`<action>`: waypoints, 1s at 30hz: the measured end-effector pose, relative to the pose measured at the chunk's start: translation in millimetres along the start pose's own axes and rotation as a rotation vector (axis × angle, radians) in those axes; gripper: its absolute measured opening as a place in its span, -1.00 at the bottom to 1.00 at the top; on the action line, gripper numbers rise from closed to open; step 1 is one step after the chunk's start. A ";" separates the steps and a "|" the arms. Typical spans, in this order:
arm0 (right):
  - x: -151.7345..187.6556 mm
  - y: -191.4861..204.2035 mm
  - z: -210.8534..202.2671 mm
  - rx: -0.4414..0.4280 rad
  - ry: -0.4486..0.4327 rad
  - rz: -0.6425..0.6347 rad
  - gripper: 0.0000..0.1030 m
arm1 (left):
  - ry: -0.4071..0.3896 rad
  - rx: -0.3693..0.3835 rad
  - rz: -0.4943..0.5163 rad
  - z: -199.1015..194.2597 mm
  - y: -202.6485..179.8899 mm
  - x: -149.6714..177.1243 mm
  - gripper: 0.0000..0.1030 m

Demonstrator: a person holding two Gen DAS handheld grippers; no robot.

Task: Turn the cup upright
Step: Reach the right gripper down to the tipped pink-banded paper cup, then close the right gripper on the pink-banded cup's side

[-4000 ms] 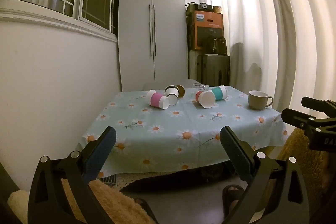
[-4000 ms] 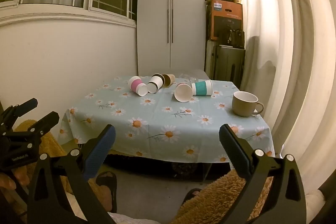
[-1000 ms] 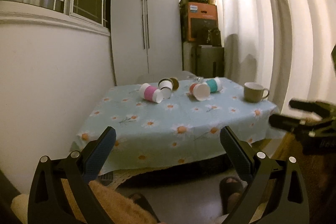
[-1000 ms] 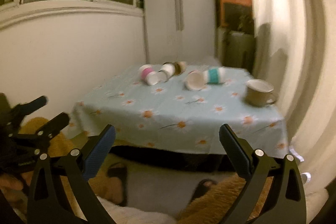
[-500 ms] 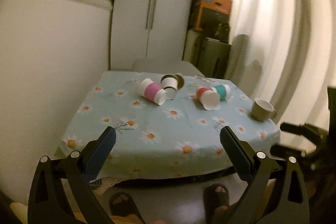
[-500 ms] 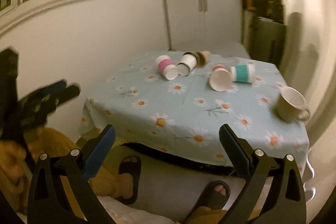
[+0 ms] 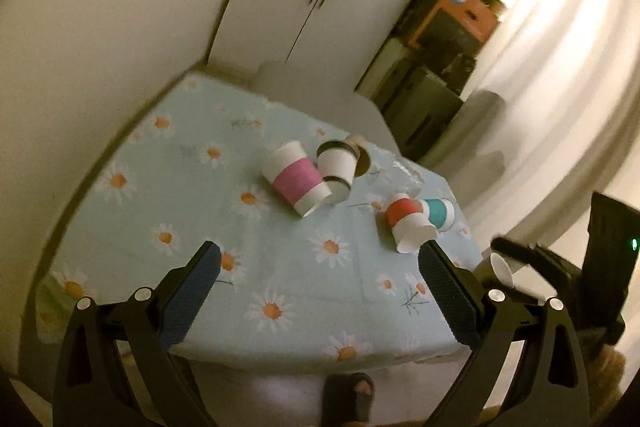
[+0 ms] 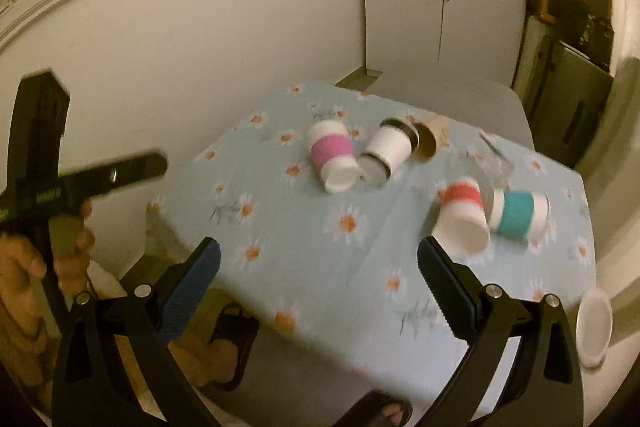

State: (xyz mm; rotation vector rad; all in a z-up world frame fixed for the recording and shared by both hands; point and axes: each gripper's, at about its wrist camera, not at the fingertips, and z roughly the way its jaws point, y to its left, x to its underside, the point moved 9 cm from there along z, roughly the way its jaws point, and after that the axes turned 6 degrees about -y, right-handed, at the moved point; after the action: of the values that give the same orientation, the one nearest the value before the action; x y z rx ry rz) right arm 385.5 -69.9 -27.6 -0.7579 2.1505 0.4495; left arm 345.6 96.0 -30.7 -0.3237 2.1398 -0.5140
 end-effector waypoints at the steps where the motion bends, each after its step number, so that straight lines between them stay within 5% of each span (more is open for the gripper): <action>1: -7.6 -3.1 10.2 -0.010 0.016 0.001 0.90 | 0.023 0.002 -0.027 8.1 5.5 -2.2 0.87; 6: -33.4 -1.5 77.5 -0.102 0.177 -0.058 0.90 | 0.058 0.011 -0.166 35.8 35.7 -12.7 0.87; 13: -55.4 14.2 169.3 -0.156 0.355 -0.162 0.77 | 0.095 -0.051 -0.226 60.8 80.6 -0.4 0.87; 16: -61.0 8.2 201.0 -0.109 0.400 -0.188 0.36 | 0.111 -0.100 -0.203 62.2 93.0 4.3 0.87; 21: -61.8 -0.1 242.3 -0.081 0.486 -0.208 0.36 | 0.126 -0.181 -0.165 66.5 113.3 9.7 0.87; 26: -50.5 -7.5 262.4 -0.037 0.581 -0.243 0.36 | 0.178 -0.182 -0.282 80.7 129.2 20.7 0.87; 30: -43.4 -10.6 269.8 -0.011 0.607 -0.261 0.36 | 0.184 -0.181 -0.268 83.1 120.8 21.0 0.87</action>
State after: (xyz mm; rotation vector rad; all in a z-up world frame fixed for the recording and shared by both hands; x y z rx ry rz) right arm 567.7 83.5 -162.0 -1.2881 2.5427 0.0927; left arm 396.4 173.7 -146.2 -0.6952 2.3417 -0.5186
